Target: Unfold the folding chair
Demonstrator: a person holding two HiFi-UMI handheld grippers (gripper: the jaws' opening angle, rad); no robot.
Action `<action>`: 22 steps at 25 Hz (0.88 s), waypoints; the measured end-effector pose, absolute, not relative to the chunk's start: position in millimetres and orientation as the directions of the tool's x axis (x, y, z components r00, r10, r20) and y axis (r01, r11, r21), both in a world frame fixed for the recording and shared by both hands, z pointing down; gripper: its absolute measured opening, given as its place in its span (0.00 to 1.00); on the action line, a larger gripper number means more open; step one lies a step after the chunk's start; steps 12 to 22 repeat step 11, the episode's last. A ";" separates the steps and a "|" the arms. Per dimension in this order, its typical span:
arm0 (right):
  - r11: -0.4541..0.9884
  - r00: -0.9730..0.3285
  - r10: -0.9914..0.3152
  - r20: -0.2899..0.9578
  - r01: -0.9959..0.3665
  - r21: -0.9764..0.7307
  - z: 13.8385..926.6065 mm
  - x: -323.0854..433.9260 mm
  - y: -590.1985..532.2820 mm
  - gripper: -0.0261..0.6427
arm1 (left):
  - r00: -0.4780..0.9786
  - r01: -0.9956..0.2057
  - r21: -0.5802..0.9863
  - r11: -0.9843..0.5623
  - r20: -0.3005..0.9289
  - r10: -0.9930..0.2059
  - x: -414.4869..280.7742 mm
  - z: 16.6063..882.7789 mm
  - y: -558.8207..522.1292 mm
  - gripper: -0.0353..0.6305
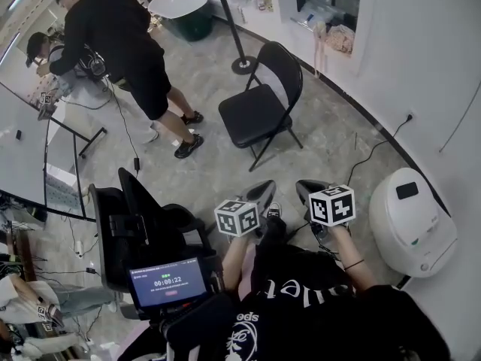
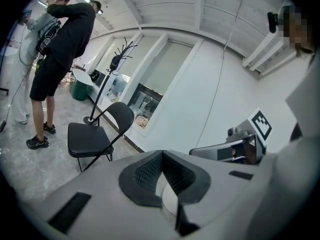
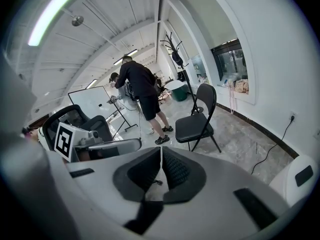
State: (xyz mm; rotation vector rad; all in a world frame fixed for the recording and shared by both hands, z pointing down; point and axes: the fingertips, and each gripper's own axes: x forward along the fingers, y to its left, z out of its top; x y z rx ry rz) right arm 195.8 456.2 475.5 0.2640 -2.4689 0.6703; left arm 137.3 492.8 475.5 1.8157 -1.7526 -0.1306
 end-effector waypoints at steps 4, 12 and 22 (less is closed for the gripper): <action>0.858 -0.821 -0.040 0.570 -0.320 -0.401 474.7 197.3 460.3 0.08 | 0.116 -0.875 0.480 0.057 0.324 -0.939 138.4 471.9 497.6 0.06; 0.859 -0.820 -0.042 0.571 -0.322 -0.399 477.2 199.8 454.5 0.08 | 0.106 -0.872 0.484 0.070 0.328 -0.939 138.0 477.8 494.1 0.06; 0.859 -0.820 -0.042 0.571 -0.322 -0.399 477.2 199.8 454.5 0.08 | 0.106 -0.872 0.484 0.070 0.328 -0.939 138.0 477.8 494.1 0.06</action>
